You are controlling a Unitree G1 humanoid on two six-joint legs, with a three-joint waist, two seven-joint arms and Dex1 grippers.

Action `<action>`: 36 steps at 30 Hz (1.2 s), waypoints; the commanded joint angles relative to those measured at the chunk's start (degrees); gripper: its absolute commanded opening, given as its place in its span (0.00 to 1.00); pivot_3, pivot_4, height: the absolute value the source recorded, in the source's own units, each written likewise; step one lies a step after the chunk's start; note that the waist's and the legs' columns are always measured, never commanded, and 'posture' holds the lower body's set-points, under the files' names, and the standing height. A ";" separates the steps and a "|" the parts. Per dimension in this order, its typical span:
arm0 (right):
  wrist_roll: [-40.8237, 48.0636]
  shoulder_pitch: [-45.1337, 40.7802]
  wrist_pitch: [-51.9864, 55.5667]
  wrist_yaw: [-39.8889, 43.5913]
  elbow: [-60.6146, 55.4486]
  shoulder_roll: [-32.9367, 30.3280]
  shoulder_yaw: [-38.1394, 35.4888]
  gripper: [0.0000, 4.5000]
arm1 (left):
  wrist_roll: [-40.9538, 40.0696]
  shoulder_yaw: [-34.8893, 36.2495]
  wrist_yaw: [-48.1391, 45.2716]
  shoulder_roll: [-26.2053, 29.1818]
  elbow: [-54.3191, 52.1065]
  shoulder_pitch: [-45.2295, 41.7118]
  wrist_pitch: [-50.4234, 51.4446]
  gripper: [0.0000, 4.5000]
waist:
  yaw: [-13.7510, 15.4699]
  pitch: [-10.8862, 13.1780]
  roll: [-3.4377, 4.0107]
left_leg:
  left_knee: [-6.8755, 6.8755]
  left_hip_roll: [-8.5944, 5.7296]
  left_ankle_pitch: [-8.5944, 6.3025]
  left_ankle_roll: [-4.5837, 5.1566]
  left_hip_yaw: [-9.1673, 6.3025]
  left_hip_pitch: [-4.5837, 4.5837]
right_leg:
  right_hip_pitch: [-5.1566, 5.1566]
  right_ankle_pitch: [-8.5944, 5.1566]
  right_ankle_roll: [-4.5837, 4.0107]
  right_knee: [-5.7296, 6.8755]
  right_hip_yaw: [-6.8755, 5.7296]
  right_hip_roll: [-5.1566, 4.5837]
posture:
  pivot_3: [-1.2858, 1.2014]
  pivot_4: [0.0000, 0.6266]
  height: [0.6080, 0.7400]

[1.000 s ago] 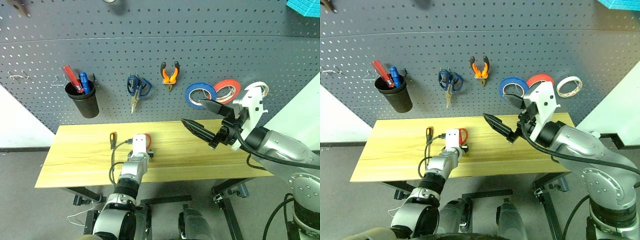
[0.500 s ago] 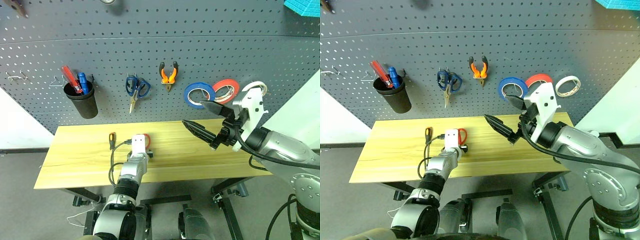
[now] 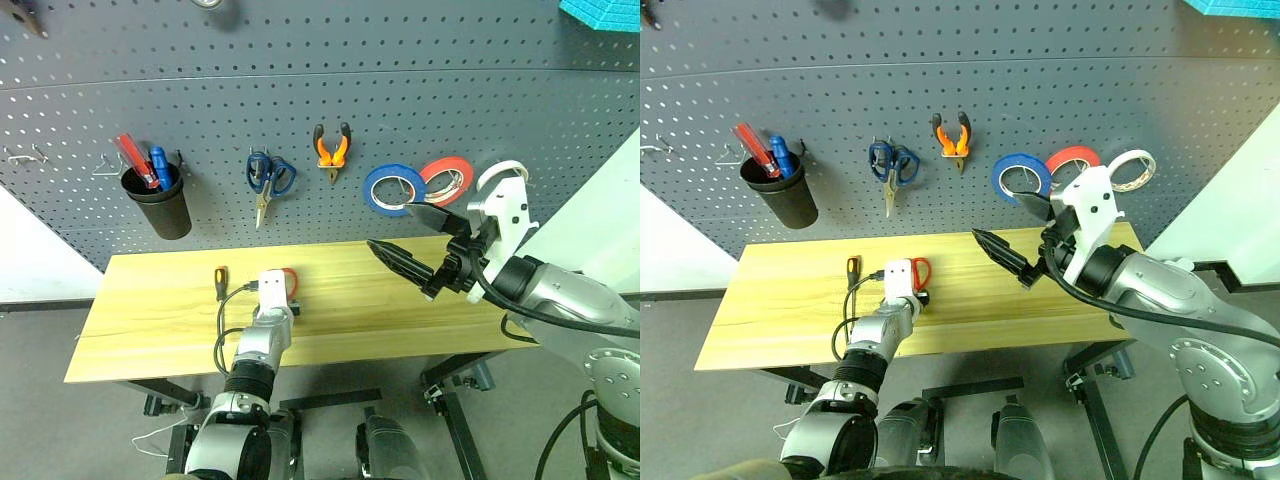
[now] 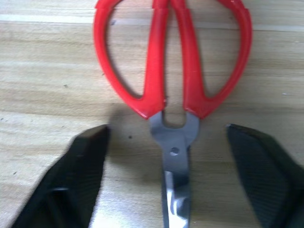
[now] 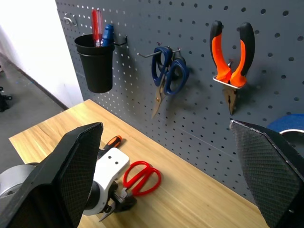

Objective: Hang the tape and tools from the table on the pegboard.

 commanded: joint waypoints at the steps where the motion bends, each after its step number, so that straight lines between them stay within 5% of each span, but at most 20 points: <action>1: 0.73 -0.63 -0.99 -0.36 -1.35 -0.83 -1.62 1.00 | -1.32 1.18 0.15 -0.96 1.57 2.32 2.67 0.61 | 0.03 0.00 0.01 | 0.00 0.00 -0.01 0.02 0.00 0.00 | 0.01 0.00 0.01 -0.02 0.00 -0.01 | 0.47 0.30 1.00; 9: 0.30 -1.22 -1.20 -0.75 -0.67 -0.82 -1.05 1.00 | -0.96 1.46 0.18 -1.09 0.14 2.76 4.04 0.06 | 0.12 0.04 0.09 | -0.01 -0.01 -0.13 0.19 0.00 0.01 | 0.27 0.04 0.11 -0.52 -0.06 -0.05 | 0.47 0.31 1.00; 27: -1.68 -1.28 -1.65 -1.22 -0.43 -0.14 -0.11 1.00 | 1.14 -6.51 -6.97 -0.43 -9.99 7.35 5.36 0.06 | 0.19 0.24 0.18 | -0.25 -0.11 -0.31 0.42 0.00 -0.05 | 0.40 0.04 0.20 -1.19 -0.05 -0.22 | 0.47 0.31 1.00; 36: -1.89 -0.78 -1.92 -0.15 -0.61 0.00 -0.60 1.00 | 3.19 -12.81 -9.34 1.85 -21.28 12.32 6.90 0.06 | 0.07 0.41 0.21 | -0.43 -0.15 -0.31 0.46 0.07 -0.83 | -0.56 0.10 0.29 -1.06 0.01 -0.23 | 0.48 0.31 1.00</action>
